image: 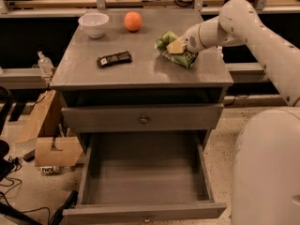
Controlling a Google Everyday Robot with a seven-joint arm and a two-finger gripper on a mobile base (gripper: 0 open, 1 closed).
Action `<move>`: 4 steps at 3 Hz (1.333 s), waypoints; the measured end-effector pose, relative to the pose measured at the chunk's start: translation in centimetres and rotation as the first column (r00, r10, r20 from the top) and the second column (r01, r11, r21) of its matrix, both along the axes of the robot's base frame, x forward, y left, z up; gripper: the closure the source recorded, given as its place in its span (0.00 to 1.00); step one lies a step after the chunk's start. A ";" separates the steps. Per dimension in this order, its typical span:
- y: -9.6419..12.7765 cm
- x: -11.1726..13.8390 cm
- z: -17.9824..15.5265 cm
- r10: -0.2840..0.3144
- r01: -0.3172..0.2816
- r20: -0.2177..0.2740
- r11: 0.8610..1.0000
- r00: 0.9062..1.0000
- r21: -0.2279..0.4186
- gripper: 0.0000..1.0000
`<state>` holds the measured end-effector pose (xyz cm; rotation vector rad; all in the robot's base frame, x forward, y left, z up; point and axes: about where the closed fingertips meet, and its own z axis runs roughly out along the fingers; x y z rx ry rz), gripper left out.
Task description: Place green jalapeno chip bag into middle drawer
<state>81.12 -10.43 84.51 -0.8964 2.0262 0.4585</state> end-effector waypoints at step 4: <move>0.0 0.0 0.0 0.000 0.000 0.000 1.000 1.000 0.000 0.59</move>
Offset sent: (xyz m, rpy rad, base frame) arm -0.2274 -0.0439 0.3627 -0.1760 -0.6959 0.0115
